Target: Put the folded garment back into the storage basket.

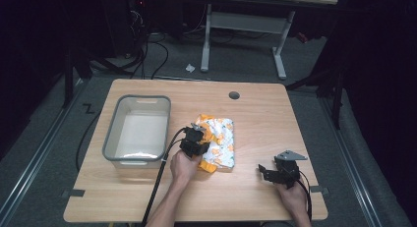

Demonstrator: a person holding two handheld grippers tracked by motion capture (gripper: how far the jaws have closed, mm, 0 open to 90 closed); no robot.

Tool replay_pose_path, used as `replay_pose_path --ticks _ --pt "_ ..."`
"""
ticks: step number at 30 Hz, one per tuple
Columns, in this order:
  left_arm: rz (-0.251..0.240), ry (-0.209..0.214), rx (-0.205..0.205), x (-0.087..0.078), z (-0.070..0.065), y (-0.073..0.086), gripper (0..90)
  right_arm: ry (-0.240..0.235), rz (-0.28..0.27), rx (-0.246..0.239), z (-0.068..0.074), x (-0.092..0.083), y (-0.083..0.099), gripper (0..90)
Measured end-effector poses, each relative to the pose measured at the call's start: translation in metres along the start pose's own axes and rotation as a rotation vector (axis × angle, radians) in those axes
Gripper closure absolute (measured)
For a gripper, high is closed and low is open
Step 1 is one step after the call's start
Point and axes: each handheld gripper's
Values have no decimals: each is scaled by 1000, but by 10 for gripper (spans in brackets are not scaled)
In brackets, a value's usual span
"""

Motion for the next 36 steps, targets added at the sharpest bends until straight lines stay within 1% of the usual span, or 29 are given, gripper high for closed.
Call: replay_pose_path --ticks 1,3,7,14,15,18,21,27,30,34,36 --pt "-9 1 0 -2 -2 -1 750 0 0 0 0 0 0 238" --pt "-16 5 15 -6 -4 -3 750 -1 0 0 0 0 0 238" --pt "-32 17 28 -12 -6 -3 751 -1 0 -1 0 0 0 238" --pt "-69 58 19 -27 -6 -6 752 -1 -1 0 0 0 0 239" --pt "-75 61 20 -30 -6 -6 752 -1 -1 0 0 0 0 238" --pt "-99 63 40 -41 -9 -9 753 -1 0 -1 0 0 0 238" --pt "-119 75 35 -50 -8 -10 755 -1 -1 -1 0 0 0 239" --pt "-144 90 30 -61 -6 -10 756 -1 -1 0 0 0 0 238" --pt "-147 94 37 -65 -7 -11 756 -1 -1 -1 0 0 0 239" --pt "-135 96 68 -69 -11 -14 756 -1 -1 -1 0 0 0 238" --pt "-137 99 72 -71 -12 -16 756 -1 -1 -1 0 0 0 238"
Point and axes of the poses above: each handheld gripper's, and its own axes: x roughly forward along the jaws, y roughly out of its underside, z roughly to its left, and after that the axes turned 12 degrees about -x, right-handed
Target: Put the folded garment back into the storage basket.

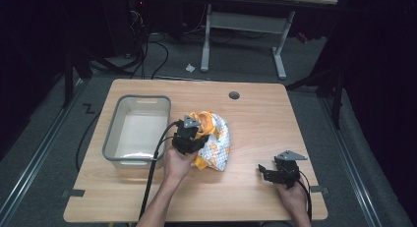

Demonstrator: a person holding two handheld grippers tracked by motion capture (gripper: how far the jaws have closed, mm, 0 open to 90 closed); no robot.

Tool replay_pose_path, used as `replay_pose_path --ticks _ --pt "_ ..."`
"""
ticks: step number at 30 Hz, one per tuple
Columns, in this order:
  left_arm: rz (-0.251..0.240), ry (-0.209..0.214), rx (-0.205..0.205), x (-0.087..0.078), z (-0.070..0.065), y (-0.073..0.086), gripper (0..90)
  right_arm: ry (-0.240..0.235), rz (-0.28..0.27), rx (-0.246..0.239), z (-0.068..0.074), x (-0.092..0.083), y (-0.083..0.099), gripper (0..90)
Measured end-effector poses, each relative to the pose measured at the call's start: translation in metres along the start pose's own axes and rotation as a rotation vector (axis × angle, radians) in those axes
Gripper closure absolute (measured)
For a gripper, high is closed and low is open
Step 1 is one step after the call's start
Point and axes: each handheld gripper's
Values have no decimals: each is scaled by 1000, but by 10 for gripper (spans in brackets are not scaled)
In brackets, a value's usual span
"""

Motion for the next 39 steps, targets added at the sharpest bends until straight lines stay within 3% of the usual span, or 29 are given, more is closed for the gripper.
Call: replay_pose_path --ticks 5,15,26,39 --pt "-12 23 -23 -8 5 -3 756 0 0 0 0 0 0 238" --pt "-41 17 19 -36 6 -13 756 0 0 0 0 0 0 239" --pt "-61 30 1 -53 19 -21 756 0 0 0 0 0 0 238" --pt "-82 11 2 -77 35 -29 756 0 0 0 0 0 0 239"
Point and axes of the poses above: each handheld gripper's, and its own axes: x roughly forward along the jaws, y roughly out of its underside, z roughly to its left, and after that the axes turned 12 degrees about -x, right-handed
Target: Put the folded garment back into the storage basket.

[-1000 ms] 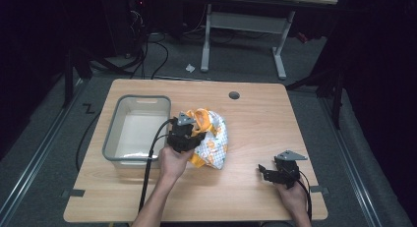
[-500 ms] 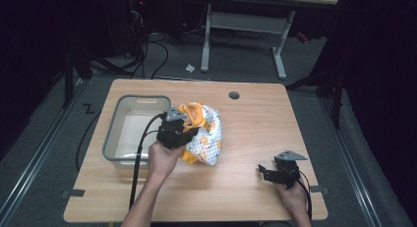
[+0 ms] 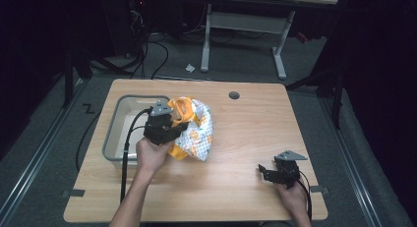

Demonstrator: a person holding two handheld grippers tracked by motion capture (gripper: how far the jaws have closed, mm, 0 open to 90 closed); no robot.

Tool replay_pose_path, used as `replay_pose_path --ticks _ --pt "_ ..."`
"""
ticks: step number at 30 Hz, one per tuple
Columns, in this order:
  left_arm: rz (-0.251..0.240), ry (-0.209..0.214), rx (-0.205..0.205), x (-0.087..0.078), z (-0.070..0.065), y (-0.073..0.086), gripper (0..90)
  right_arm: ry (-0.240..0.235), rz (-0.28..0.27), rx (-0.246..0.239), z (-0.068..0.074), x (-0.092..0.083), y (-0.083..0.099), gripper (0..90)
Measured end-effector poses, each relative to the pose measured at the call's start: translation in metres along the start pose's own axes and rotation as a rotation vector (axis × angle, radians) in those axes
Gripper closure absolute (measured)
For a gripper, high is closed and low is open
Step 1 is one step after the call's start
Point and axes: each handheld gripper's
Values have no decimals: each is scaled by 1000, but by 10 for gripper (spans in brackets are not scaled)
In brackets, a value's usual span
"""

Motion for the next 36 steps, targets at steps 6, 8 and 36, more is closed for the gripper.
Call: replay_pose_path --ticks 6,8,36 --pt "-8 4 -45 -5 17 -2 756 0 0 0 0 0 0 238" --pt "-12 0 -46 -8 21 -3 756 0 0 0 0 0 0 239" --pt "-45 -66 -94 -41 66 -7 755 2 1 2 0 0 0 239"
Point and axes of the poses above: each handheld gripper's, and its own axes: x roughly forward along the jaws, y roughly out of its underside, z roughly to its left, and after that the axes turned 12 degrees about -x, right-handed
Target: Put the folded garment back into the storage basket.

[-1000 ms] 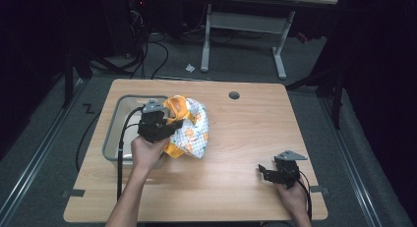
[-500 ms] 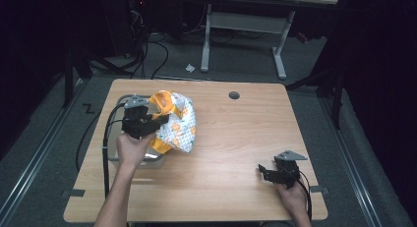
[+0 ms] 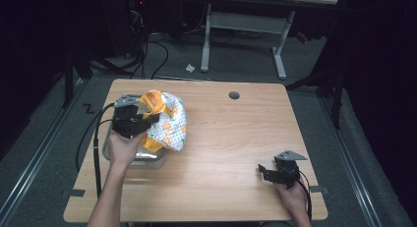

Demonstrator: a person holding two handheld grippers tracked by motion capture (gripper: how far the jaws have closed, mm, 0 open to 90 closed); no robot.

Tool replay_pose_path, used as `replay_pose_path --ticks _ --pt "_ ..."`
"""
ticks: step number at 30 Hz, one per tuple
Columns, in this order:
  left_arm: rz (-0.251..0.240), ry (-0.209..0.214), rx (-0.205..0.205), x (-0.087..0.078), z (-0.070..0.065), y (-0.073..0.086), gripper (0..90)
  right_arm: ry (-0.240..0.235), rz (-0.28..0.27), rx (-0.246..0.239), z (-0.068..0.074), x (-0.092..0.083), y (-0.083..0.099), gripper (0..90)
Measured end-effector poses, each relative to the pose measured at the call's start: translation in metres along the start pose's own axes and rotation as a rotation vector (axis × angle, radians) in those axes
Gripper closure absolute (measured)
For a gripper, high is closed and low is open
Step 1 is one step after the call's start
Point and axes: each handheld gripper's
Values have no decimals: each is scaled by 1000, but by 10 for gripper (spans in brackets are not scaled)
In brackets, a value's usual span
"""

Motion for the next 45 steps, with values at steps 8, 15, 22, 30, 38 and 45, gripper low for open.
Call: replay_pose_path --ticks 8,15,22,30,38,45 --pt "-8 -16 -7 -8 10 -1 755 0 0 0 0 0 0 238" --pt "-9 -34 -21 -12 21 -1 755 1 0 1 0 0 0 238" --pt "10 -44 -37 -10 32 2 754 0 0 1 0 0 0 239" --pt "37 -54 -48 -7 44 3 754 1 0 1 0 0 0 239" --pt "63 -76 -57 2 55 8 753 1 0 1 0 0 0 239" --pt "88 -104 -53 8 63 13 753 1 0 1 0 0 0 238"
Point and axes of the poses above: each handheld gripper's, and its own axes: x roughly forward along the jaws, y roughly out of its underside, z roughly to its left, and after that the axes turned 12 degrees about -x, right-handed
